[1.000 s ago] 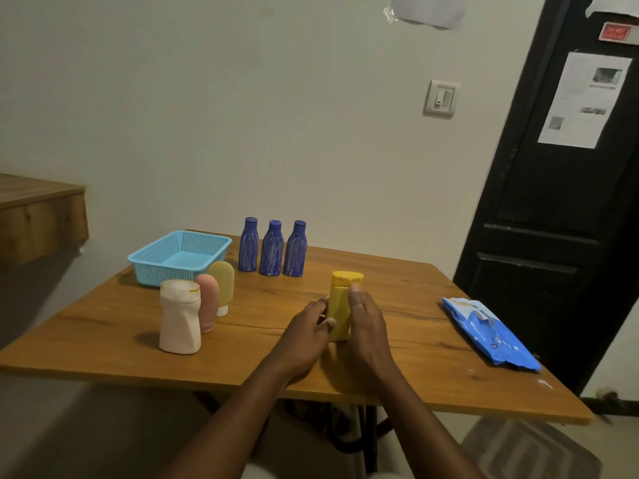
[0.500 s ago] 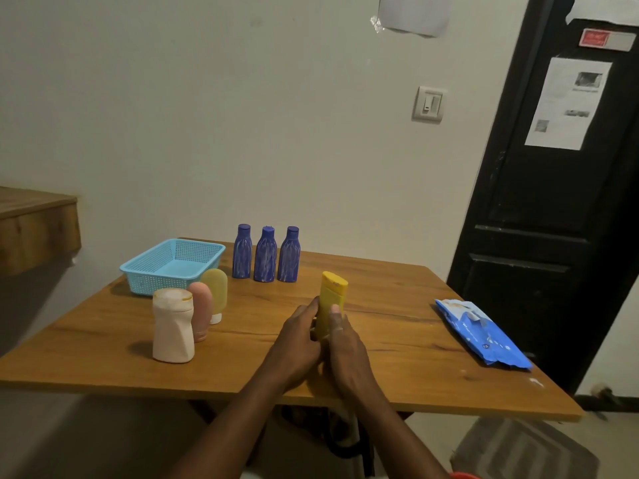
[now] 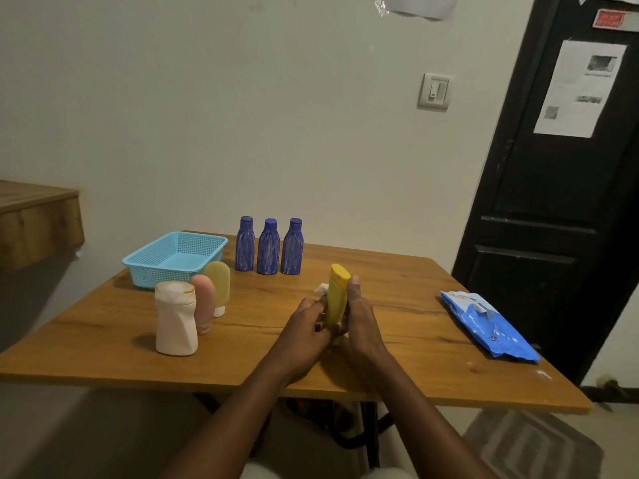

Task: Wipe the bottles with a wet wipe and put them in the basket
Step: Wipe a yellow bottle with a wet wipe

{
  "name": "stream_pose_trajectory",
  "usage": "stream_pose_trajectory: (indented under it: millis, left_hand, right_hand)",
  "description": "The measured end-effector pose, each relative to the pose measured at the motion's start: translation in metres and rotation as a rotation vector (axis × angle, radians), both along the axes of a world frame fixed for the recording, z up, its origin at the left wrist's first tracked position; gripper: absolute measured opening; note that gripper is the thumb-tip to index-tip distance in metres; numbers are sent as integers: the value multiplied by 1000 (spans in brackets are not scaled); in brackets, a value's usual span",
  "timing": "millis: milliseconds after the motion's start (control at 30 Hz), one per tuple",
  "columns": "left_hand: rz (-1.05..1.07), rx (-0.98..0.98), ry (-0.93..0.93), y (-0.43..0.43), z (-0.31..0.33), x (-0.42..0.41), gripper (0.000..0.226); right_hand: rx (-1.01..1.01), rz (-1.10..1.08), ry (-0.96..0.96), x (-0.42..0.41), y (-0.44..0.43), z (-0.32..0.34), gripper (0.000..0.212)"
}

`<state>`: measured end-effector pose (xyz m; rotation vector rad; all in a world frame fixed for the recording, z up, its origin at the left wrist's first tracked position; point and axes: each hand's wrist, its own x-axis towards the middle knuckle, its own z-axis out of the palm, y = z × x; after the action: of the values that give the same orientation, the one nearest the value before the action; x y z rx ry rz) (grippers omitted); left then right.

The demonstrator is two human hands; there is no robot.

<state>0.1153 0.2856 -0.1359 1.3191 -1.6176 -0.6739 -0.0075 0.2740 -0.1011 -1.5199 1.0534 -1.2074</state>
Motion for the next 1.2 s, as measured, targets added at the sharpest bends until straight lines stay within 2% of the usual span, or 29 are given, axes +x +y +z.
stream_pose_trajectory:
  millis: [267,367,500,633,733,833,900,1067,1200]
  left_hand:
    - [13,25,34,3,2,0,60]
    - [26,29,51,4,2,-1,59]
    - [27,44,70,4,3,-1,59]
    - [42,41,37,4,4,-1,57]
    - [37,23,26,5,6,-2,57]
    - [75,5,14,6,6,-4,63]
    - [126,-2,-8,7,5,-3,63]
    - [190,-2,-74,15,7,-4,52]
    - [220,-22,-88,24,10,-5,45]
  right_hand:
    - [-10,-9,330,-14,19,-16,85]
    - [-28,-17,363,-16,28,-9,74]
    - [-66,-108,251,-12,33,-2,63]
    - [-141,-128,80,-1,23,7,42]
    - [-95,-87,8,-2,15,4,50]
    - [-36,-16,50,-11,12,-11,64]
    - [-15,-4,34,-15,14,-16,65]
    - [-187,-80,-7,-18,22,-23,19]
    - [-263,-135,16,-18,24,-17,19]
